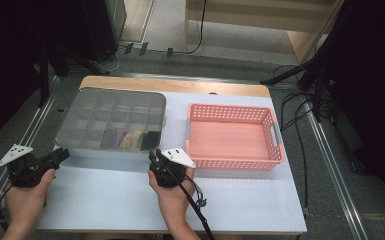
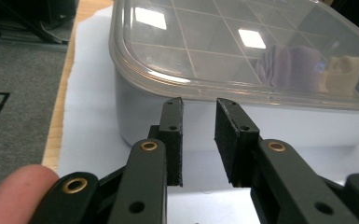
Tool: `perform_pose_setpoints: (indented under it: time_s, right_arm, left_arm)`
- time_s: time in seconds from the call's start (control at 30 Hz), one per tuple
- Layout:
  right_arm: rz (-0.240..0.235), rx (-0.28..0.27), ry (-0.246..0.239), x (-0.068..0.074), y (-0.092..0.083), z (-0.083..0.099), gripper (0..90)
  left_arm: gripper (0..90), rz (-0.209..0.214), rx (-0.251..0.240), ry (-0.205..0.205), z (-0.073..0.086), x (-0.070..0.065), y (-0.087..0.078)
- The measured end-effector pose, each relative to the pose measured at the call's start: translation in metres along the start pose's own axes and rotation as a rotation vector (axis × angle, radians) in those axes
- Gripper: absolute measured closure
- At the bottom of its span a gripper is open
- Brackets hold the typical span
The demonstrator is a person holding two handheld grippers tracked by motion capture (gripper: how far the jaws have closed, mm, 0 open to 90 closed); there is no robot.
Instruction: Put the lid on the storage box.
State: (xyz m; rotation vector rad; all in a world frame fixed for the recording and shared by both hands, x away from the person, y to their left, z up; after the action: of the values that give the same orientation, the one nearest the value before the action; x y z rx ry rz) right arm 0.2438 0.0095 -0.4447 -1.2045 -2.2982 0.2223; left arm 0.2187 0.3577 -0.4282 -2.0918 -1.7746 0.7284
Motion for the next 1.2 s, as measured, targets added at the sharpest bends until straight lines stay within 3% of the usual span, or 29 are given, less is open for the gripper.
perform_pose_setpoints:
  time_s: [0.57,0.7,0.83,0.97,1.1,1.2]
  right_arm:
    - [0.015,-0.014,-0.012,-0.007,0.003,-0.003,73.7]
    - [0.012,-0.025,0.018,-0.008,-0.001,-0.004,74.3]
    - [0.023,-0.028,-0.003,-0.01,-0.003,-0.004,74.5]
    - [0.027,-0.021,0.004,-0.012,-0.005,-0.003,73.8]
    - [0.032,-0.003,-0.012,-0.017,-0.012,0.006,63.4]
    - [0.035,0.007,-0.026,-0.022,-0.016,0.01,55.1]
  left_arm:
    - [70.9,0.016,0.006,-0.004,0.0,-0.003,0.003]
    - [70.5,0.013,-0.013,-0.013,0.001,0.0,0.0]
    - [70.5,0.011,-0.016,-0.016,0.002,0.003,0.0]
    - [68.7,0.018,-0.012,0.002,0.004,0.001,0.0]
    - [56.1,0.053,-0.019,0.029,0.019,-0.006,0.002]
    - [50.7,0.046,-0.017,0.033,0.03,-0.011,0.002]
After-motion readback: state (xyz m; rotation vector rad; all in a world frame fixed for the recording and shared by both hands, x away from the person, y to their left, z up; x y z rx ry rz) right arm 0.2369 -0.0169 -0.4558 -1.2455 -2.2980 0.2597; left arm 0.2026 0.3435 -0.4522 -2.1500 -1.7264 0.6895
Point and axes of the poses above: each handheld gripper's, and its own axes: y roughly forward along the jaws, z roughly out of its underside, x roughly to its left, the point moved 1 cm from there along y, roughly forward along the jaws, and after that the axes turned 4 degrees about -z, right-handed, at the moved point
